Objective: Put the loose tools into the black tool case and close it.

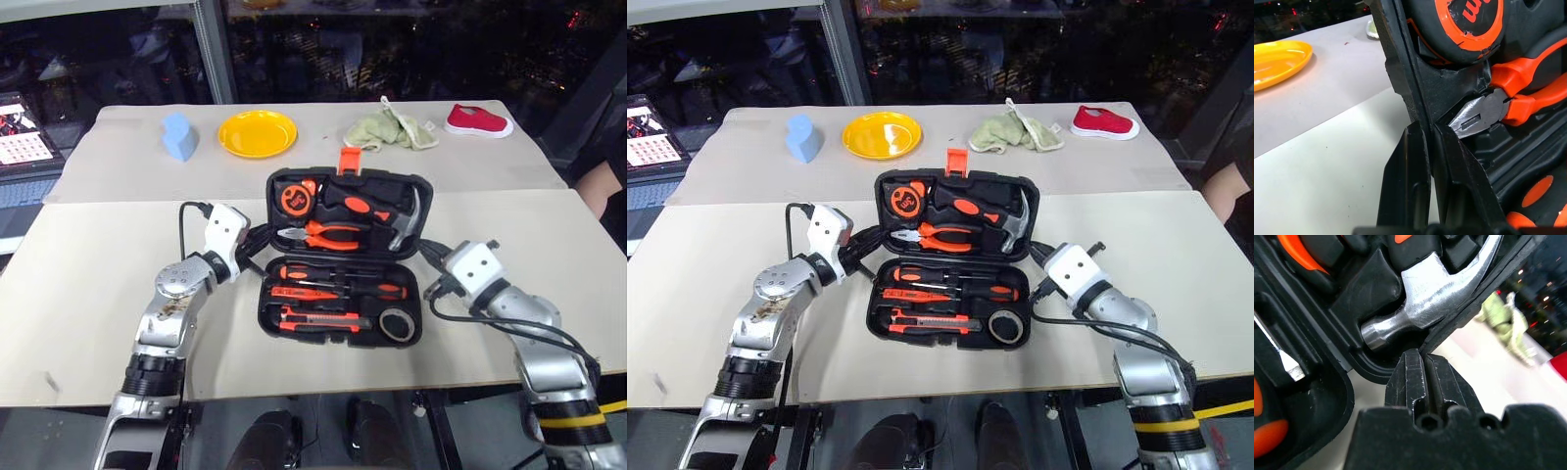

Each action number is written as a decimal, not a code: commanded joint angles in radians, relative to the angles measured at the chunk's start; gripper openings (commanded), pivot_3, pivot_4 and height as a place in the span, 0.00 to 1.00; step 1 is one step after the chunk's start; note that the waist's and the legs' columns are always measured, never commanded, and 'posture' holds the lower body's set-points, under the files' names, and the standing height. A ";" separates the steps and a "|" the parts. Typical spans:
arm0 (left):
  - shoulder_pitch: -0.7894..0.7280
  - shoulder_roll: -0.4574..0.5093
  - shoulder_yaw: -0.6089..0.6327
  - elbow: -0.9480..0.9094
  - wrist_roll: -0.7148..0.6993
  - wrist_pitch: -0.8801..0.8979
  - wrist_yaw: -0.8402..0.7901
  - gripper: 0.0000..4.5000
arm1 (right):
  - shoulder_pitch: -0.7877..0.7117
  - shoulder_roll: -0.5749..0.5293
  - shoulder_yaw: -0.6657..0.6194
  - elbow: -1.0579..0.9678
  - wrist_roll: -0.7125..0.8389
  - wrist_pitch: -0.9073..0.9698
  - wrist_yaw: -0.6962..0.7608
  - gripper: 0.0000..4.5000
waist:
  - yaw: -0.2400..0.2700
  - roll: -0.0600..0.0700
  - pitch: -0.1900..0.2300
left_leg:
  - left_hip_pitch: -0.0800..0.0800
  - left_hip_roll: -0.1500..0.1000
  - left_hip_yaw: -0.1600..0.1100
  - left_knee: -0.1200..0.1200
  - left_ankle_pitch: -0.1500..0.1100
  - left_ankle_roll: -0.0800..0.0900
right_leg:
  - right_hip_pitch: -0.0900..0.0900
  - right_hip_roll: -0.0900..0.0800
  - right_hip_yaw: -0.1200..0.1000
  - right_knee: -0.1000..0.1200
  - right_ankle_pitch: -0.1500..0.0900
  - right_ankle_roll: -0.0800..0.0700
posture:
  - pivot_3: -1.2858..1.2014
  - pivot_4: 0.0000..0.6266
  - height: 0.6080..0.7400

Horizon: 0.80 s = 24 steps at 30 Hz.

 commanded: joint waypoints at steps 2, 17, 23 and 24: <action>-0.052 -0.005 0.002 0.004 0.001 -0.083 -0.002 0.00 | -0.032 -0.030 -0.023 0.009 -0.057 -0.153 -0.041 0.00 | 0.000 0.000 0.000 | 0.000 0.000 -0.001 -0.001 0.000 0.000 | 0.000 0.000 0.000 0.000 0.000 0.000 | 0.52 0.24 1.00; 0.165 0.030 0.012 -0.147 0.008 -0.066 0.029 0.00 | 0.262 -0.047 -0.010 -0.117 -0.167 -0.357 -0.061 0.00 | -0.006 0.000 0.000 | 0.013 0.003 -0.001 -0.005 -0.004 -0.002 | 0.012 0.004 0.001 -0.008 -0.001 0.001 | 0.52 0.24 1.00; 0.199 0.034 0.021 -0.145 0.022 -0.092 0.055 0.00 | 0.305 -0.067 -0.007 -0.096 -0.246 -0.442 -0.102 0.00 | -0.009 0.001 0.000 | 0.020 0.003 0.000 -0.005 -0.006 -0.005 | 0.019 0.004 0.002 -0.007 -0.001 0.001 | 0.52 0.24 1.00; 0.202 0.034 0.023 -0.144 0.024 -0.096 0.060 0.00 | 0.311 -0.069 -0.007 -0.092 -0.261 -0.451 -0.111 0.00 | -0.010 0.001 0.000 | 0.020 0.003 0.000 -0.005 -0.006 -0.005 | 0.019 0.004 0.002 -0.006 -0.001 0.001 | 0.52 0.24 1.00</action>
